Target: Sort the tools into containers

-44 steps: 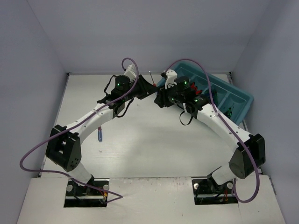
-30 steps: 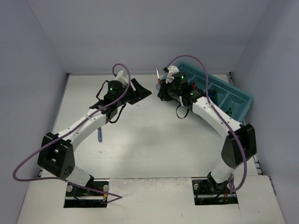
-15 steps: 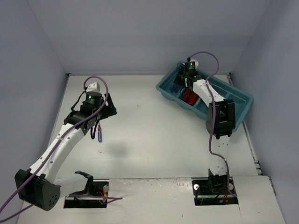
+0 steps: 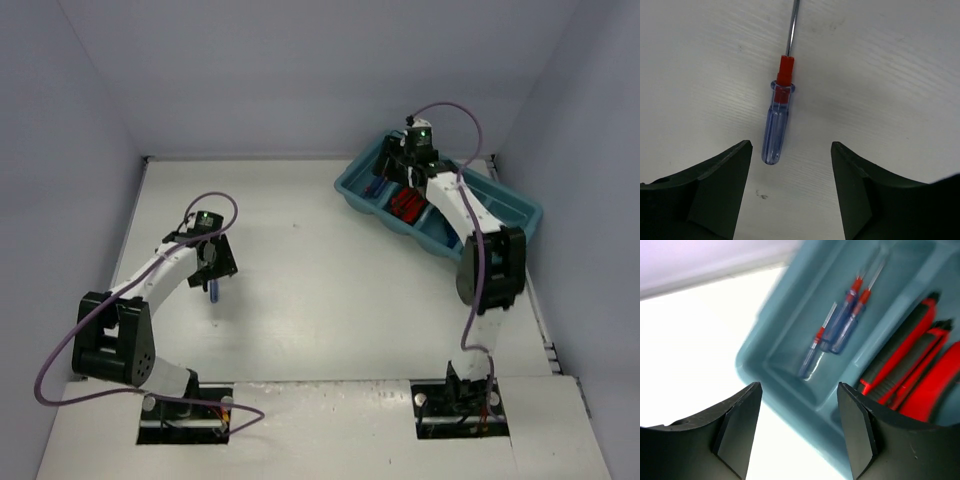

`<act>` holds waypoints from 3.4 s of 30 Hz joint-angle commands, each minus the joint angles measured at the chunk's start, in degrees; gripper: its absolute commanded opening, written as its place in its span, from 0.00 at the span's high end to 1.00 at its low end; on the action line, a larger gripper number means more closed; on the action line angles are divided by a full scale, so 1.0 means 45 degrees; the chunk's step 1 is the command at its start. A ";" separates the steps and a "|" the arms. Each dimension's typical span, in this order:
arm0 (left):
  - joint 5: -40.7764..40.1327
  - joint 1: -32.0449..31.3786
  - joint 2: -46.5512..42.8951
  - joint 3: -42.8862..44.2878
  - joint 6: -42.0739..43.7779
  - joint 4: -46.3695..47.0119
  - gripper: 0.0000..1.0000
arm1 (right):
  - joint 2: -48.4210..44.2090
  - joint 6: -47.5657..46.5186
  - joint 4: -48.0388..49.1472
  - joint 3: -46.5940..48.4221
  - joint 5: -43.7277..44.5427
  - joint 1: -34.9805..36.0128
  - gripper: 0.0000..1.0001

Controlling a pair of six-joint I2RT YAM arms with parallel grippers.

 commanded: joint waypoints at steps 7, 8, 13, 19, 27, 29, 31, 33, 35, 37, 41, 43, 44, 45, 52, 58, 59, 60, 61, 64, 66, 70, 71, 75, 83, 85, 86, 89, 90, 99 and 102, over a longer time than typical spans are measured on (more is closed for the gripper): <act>0.0415 0.0876 0.2538 0.0672 0.0489 0.1370 0.64 | -0.6213 -0.1195 0.0761 -0.4013 -0.0562 0.0042 0.39; 0.0531 0.0876 0.2594 0.0660 0.0481 0.1433 0.70 | -0.6497 -0.1206 0.0753 -0.4245 -0.0642 0.0062 0.39; 0.1172 0.0876 0.2455 0.0582 0.0334 0.1853 1.00 | -0.7981 -0.1462 0.0791 -0.5467 -0.1209 0.0254 0.38; 0.3738 0.0588 0.0065 0.0419 -0.0648 0.3811 1.00 | -0.8377 -0.2525 0.0831 -0.6278 -0.2669 0.1417 0.37; 0.5129 -0.1091 -0.1860 0.1482 -0.2746 0.6628 1.00 | -0.7601 -0.2545 0.1619 -0.5976 -0.3595 0.4597 0.30; 0.5449 -0.1337 -0.2023 0.1660 -0.3420 0.7793 1.00 | -0.7413 -0.2359 0.1917 -0.5822 -0.3622 0.4990 0.29; 0.5687 -0.1678 -0.2083 0.1809 -0.4015 0.8348 1.00 | -0.7204 -0.2283 0.2037 -0.5394 -0.3798 0.5241 0.29; 0.5814 -0.1936 -0.2154 0.1982 -0.4236 0.8880 1.00 | -0.6963 -0.2249 0.2109 -0.5032 -0.3842 0.5565 0.28; 0.5801 -0.2342 -0.2171 0.2169 -0.4304 0.9302 1.00 | -0.6776 -0.2249 0.2199 -0.4798 -0.3809 0.5773 0.28; 0.5776 -0.2652 -0.2123 0.2415 -0.4249 0.9547 1.00 | -0.6547 -0.2242 0.2319 -0.4558 -0.3808 0.5965 0.28; 0.5743 -0.3127 -0.2093 0.2689 -0.4232 0.9782 1.00 | -0.6107 -0.2158 0.2575 -0.4117 -0.3828 0.6234 0.29; 0.5704 -0.3253 -0.2154 0.2655 -0.4290 0.9991 1.00 | -0.5877 -0.2113 0.2617 -0.3920 -0.3704 0.6328 0.31; 0.5726 -0.3288 -0.2165 0.2621 -0.4313 1.0093 1.00 | -0.5820 -0.2113 0.2651 -0.3863 -0.3602 0.6363 0.33; 0.5736 -0.3336 -0.2184 0.2592 -0.4336 1.0159 1.00 | -0.5761 -0.2112 0.2686 -0.3824 -0.3497 0.6391 0.35; 0.5706 -0.3496 -0.2190 0.2382 -0.4273 1.0200 1.00 | -0.5559 -0.2126 0.2826 -0.3666 -0.2750 0.6420 0.85; 0.4889 -0.3460 -0.2493 0.1783 -0.3517 0.9945 0.62 | -0.5375 -0.1947 0.2804 -0.3561 -0.1391 0.6208 1.00; 0.4605 -0.3460 -0.2600 0.1746 -0.3244 0.9556 0.53 | -0.5292 -0.1840 0.2804 -0.3537 -0.1200 0.6054 1.00; 0.4266 -0.3460 -0.2705 0.1753 -0.2975 0.9065 0.44 | -0.5200 -0.1676 0.2804 -0.3513 -0.0980 0.5859 1.00; 0.3863 -0.3460 -0.2809 0.1810 -0.2709 0.8455 0.37 | -0.5096 -0.1446 0.2804 -0.3490 -0.0726 0.5618 1.00; 0.2444 -0.3465 -0.3369 0.2107 -0.1664 0.6293 0.27 | -0.4441 -0.0387 0.2784 -0.3230 -0.0186 0.4330 1.00; 0.1239 -0.3473 -0.3740 0.2213 -0.0816 0.4910 0.26 | -0.3606 0.0417 0.2771 -0.2861 0.0025 0.3250 0.99; -0.0686 -0.3460 -0.4801 0.2078 0.0514 0.2945 0.25 | -0.1766 0.1331 0.2687 -0.1539 0.0456 0.1927 0.94; -0.1116 -0.3460 -0.5170 0.2001 0.0822 0.2446 0.25 | -0.1147 0.1489 0.2661 -0.1150 0.0546 0.1723 0.91; -0.2066 -0.3460 -0.6299 0.1729 0.1464 0.1092 0.25 | 0.0863 0.2048 0.2424 0.0707 0.0605 0.0890 0.80; -0.2894 -0.3441 -0.7937 0.1283 0.1662 -0.0021 0.25 | 0.2626 0.1678 0.2067 0.3089 -0.0076 0.0575 0.25; -0.3044 -0.3460 -0.7999 0.1458 0.1912 -0.0157 0.24 | 0.1976 0.1376 0.1998 0.2780 -0.0134 0.0569 0.19; -0.3134 -0.3460 -0.7997 0.1631 0.2070 -0.0206 0.24 | 0.1464 0.1121 0.1949 0.2570 -0.0148 0.0561 0.17; -0.3308 -0.3458 -0.7845 0.2278 0.2481 -0.0374 0.24 | -0.0203 0.0243 0.1800 0.1524 -0.0031 0.0558 0.12; -0.3328 -0.3441 -0.7742 0.2532 0.2561 -0.0456 0.24 | -0.0766 -0.0049 0.1723 0.0858 0.0058 0.0556 0.11; -0.3629 -0.3421 -0.7590 0.4546 0.3831 -0.1190 0.23 | -0.9082 -0.2897 0.0434 -0.4019 0.1544 0.0143 0.00; -0.3919 -0.3421 -0.7929 0.4694 0.4364 -0.1342 0.22 | -1.1856 -0.3465 -0.0839 -0.5253 0.2386 0.0070 0.00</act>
